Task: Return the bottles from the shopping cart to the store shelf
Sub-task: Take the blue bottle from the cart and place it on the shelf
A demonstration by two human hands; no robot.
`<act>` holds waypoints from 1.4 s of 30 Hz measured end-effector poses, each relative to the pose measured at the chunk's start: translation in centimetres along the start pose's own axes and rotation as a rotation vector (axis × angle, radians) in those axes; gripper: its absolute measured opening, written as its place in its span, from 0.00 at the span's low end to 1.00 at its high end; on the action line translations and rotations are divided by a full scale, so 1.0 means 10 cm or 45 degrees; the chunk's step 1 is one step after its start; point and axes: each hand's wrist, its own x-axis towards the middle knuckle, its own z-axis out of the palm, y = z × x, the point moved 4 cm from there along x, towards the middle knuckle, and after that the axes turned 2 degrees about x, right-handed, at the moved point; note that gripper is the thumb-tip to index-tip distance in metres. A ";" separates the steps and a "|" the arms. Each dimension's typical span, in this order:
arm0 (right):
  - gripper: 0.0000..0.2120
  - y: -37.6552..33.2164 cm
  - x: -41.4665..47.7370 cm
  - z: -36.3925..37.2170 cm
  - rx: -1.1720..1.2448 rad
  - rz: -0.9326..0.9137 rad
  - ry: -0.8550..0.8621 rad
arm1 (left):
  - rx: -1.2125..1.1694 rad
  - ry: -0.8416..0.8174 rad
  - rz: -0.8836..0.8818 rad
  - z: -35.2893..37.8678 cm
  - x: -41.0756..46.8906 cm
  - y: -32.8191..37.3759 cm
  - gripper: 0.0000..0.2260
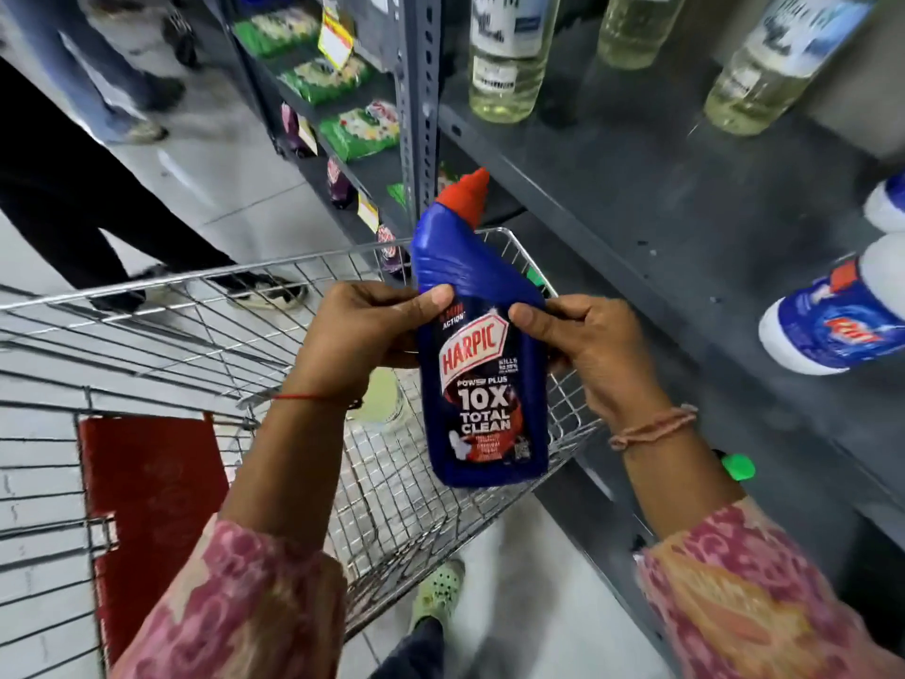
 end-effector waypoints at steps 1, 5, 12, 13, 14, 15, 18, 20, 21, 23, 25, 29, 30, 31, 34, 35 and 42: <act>0.07 -0.06 -0.06 0.01 0.018 -0.010 0.009 | 0.011 -0.007 0.009 0.00 -0.04 0.07 0.03; 0.10 -0.16 -0.25 -0.01 0.039 -0.018 0.047 | 0.077 -0.046 0.037 0.05 -0.17 0.22 0.09; 0.06 -0.21 -0.98 -0.49 0.140 -0.159 0.231 | 0.238 -0.374 0.134 0.63 -0.44 0.37 0.11; 0.07 -0.21 -1.12 -0.60 0.148 -0.188 0.273 | 0.238 -0.445 0.140 0.78 -0.49 0.39 0.10; 0.08 -0.22 -1.31 -0.74 0.152 -0.222 0.338 | 0.242 -0.529 0.154 0.98 -0.56 0.40 0.10; 0.09 -0.21 -1.51 -0.90 0.152 -0.256 0.412 | 0.237 -0.616 0.178 1.20 -0.64 0.41 0.10; 0.13 -0.21 -2.10 -1.37 0.149 -0.342 0.609 | 0.207 -0.815 0.300 1.88 -0.95 0.44 0.08; 0.13 -0.20 -2.53 -1.70 0.118 -0.398 0.738 | 0.214 -0.894 0.401 2.37 -1.17 0.46 0.06; 0.13 -0.19 -2.74 -1.87 0.112 -0.429 0.804 | 0.218 -0.941 0.438 2.62 -1.29 0.47 0.04; 0.13 -0.18 -3.09 -2.18 0.103 -0.492 0.915 | 0.215 -1.053 0.500 3.06 -1.53 0.49 0.04; 0.13 -0.17 -3.44 -2.48 0.081 -0.542 1.018 | 0.177 -1.162 0.534 3.51 -1.73 0.49 0.09; 0.12 -0.12 -3.92 -3.03 0.025 -0.586 1.200 | 0.180 -1.194 0.544 4.29 -1.94 0.42 0.10; 0.13 -0.11 -4.00 -3.15 0.017 -0.591 1.229 | 0.177 -1.189 0.540 4.44 -1.98 0.40 0.12; 0.16 -0.09 -4.05 -3.26 0.015 -0.591 1.248 | 0.184 -1.174 0.536 4.57 -2.01 0.38 0.14; 0.24 -0.05 -4.13 -3.53 0.037 -0.567 1.292 | 0.180 -1.161 0.533 4.89 -2.08 0.31 0.17; 0.25 -0.03 -4.15 -3.61 0.062 -0.565 1.305 | 0.178 -1.161 0.523 4.97 -2.07 0.29 0.18; 0.21 0.09 -4.14 -3.89 0.166 -0.535 1.326 | 0.196 -1.161 0.488 5.24 -1.99 0.20 0.17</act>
